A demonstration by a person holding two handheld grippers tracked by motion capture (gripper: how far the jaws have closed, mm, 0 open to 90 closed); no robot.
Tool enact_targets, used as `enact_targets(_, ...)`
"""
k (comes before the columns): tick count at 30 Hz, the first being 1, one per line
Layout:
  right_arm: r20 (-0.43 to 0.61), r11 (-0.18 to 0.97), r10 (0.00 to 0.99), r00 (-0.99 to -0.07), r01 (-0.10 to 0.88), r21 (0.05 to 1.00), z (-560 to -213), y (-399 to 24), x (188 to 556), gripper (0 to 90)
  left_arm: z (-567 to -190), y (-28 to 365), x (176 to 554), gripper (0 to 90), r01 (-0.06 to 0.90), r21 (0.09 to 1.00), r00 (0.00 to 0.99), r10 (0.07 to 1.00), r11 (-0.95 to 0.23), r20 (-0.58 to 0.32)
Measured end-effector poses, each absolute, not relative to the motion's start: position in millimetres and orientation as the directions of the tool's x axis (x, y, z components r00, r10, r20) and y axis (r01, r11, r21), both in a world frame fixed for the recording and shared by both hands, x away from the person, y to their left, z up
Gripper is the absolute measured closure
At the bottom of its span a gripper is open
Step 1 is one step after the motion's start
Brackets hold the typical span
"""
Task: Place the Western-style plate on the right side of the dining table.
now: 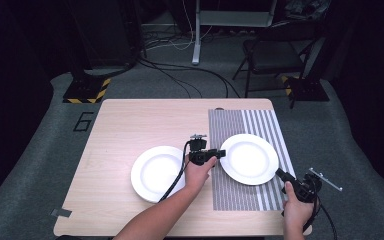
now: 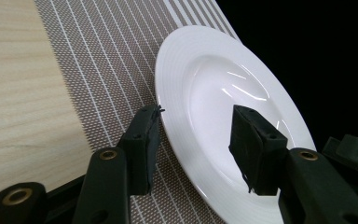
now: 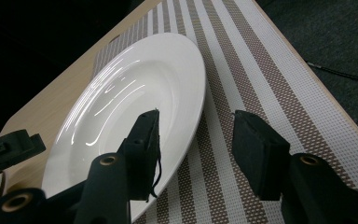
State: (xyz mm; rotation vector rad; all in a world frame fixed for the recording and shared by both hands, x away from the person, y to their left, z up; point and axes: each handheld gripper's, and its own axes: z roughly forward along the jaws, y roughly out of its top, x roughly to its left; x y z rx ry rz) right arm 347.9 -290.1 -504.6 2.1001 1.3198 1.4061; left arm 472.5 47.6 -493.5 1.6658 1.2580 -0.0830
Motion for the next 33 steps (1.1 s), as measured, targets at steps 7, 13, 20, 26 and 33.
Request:
enact_targets(7, 0.564, -0.526, 0.821, 0.095, 0.513, 0.679, -499, -289, 345, 49.4, -480, 70, 470, 50.1, 0.732, 0.679, 0.477, 0.671, 0.053, -0.567)
enact_targets(13, 0.522, -0.483, 0.849, 0.079, 0.517, 0.707, -487, -281, 340, 49.1, -468, 88, 466, 49.3, 0.724, 0.688, 0.489, 0.664, 0.054, -0.566)
enact_targets(20, 0.474, -0.404, 0.88, 0.009, 0.54, 0.739, -473, -265, 340, 49.1, -453, 114, 460, 48.8, 0.701, 0.712, 0.518, 0.659, 0.039, -0.545)
enact_targets(26, 0.461, -0.368, 0.887, -0.035, 0.552, 0.748, -465, -251, 342, 49.2, -451, 139, 455, 48.7, 0.7, 0.712, 0.506, 0.665, 0.056, -0.549)
enact_targets(33, 0.457, -0.336, 0.886, -0.075, 0.573, 0.747, -465, -239, 343, 49.2, -455, 167, 450, 48.8, 0.708, 0.703, 0.493, 0.662, 0.073, -0.565)
